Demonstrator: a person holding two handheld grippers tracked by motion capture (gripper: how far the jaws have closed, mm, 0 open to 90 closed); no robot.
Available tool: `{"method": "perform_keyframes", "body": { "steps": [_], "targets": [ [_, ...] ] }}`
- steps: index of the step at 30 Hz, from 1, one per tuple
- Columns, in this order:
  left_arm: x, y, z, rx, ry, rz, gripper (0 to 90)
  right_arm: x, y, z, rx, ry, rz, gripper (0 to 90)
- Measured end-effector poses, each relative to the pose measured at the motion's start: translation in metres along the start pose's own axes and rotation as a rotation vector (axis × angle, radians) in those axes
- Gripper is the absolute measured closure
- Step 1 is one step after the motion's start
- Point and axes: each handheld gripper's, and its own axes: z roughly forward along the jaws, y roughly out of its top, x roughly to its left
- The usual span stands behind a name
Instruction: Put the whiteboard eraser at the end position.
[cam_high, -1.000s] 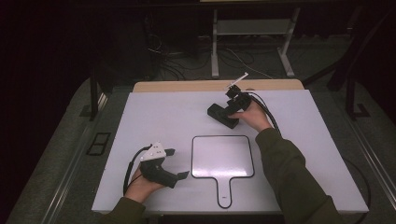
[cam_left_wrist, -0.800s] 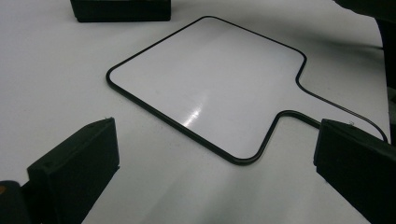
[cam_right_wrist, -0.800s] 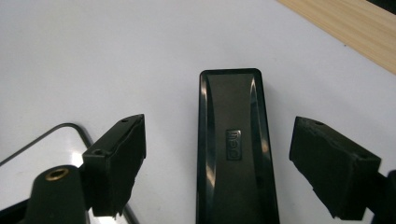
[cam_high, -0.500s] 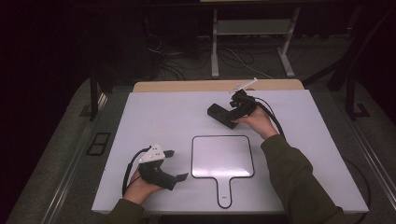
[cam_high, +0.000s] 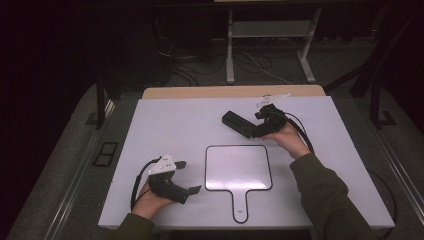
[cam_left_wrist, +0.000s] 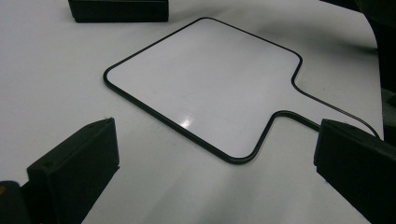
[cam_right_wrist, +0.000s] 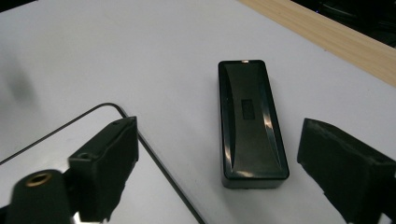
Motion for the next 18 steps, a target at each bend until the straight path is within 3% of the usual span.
{"method": "perform_keyframes", "body": {
  "steps": [18],
  "targets": [
    [-0.002,0.0,0.001,0.001,0.0,0.002,0.0,0.011,-0.039,-0.03,-0.055,-0.022,0.003,9.4]
  ]
}}
